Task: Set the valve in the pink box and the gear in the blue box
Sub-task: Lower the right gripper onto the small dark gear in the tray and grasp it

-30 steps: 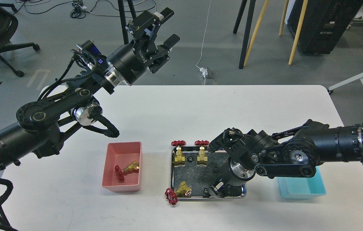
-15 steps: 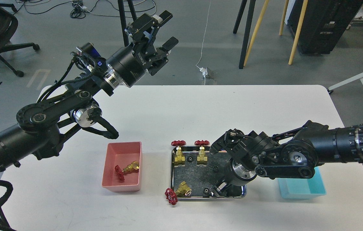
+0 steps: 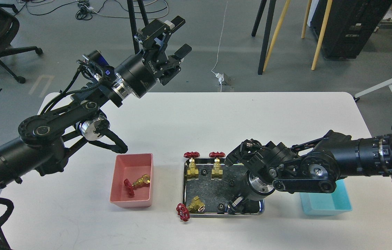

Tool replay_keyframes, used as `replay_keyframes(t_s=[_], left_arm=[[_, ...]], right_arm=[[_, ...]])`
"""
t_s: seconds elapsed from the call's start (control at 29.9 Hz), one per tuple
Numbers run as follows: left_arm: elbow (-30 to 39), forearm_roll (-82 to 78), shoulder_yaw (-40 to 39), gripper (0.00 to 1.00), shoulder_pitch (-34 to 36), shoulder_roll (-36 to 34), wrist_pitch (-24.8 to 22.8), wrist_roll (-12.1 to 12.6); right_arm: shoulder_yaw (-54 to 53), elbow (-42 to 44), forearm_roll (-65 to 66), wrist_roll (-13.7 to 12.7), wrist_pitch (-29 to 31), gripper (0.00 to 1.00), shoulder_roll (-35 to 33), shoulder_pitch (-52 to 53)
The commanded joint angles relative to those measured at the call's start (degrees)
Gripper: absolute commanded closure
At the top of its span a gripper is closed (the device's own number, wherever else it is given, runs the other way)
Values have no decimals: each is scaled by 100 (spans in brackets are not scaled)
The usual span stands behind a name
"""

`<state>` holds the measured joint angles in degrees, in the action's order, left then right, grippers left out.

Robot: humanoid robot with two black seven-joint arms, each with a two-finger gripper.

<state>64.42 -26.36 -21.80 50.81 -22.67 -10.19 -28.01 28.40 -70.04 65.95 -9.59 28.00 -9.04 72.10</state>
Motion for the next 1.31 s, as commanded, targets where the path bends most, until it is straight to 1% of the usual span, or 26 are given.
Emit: replay_keyframes(t_s=[0.0, 0.3, 0.44, 0.67, 1.27], left_arm=[[0, 0, 1, 18, -1, 0, 0, 1], [0, 0, 1, 18, -1, 0, 0, 1], [0, 0, 1, 17, -1, 0, 0, 1], [0, 0, 1, 17, -9, -9, -9, 1], [-8, 0, 1, 17, -106, -9, -9, 1]], right_arm=[[-1, -27, -12, 1, 0, 53, -10, 58], [-1, -80, -21, 1, 0, 52, -10, 155], [16, -300, -12, 1, 0, 52, -10, 216], [245, -361, -3, 10, 0, 52, -19, 269], [262, -282, 23, 10, 0, 54, 16, 216]])
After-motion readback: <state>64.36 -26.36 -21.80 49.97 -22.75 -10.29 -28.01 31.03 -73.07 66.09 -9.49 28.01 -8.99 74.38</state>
